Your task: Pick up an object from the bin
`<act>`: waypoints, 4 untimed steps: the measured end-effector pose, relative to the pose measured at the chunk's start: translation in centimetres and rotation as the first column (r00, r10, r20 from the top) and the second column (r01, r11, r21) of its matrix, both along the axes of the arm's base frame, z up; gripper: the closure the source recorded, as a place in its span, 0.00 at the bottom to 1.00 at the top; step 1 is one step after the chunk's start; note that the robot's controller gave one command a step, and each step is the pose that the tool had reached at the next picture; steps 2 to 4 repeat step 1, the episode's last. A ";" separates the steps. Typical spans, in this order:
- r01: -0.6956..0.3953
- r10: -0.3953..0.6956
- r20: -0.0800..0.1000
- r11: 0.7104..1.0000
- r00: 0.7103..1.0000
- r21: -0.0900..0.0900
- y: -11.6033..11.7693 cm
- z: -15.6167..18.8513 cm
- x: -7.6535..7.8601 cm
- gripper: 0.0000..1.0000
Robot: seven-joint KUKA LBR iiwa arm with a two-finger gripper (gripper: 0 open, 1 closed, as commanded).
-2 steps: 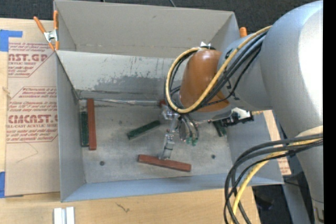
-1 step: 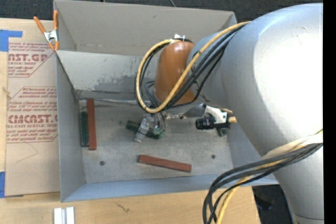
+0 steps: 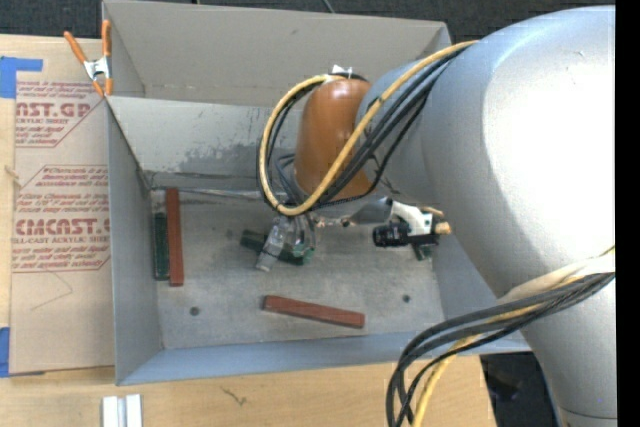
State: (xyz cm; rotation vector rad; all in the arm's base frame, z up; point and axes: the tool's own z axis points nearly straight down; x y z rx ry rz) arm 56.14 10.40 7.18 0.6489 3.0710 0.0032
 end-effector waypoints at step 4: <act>0.017 -0.017 0.003 1.000 1.000 0.000 1.0 20.2 -1.2 1.00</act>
Offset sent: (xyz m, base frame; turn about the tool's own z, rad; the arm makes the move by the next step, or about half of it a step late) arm 0.0000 0.0000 0.0000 0.0000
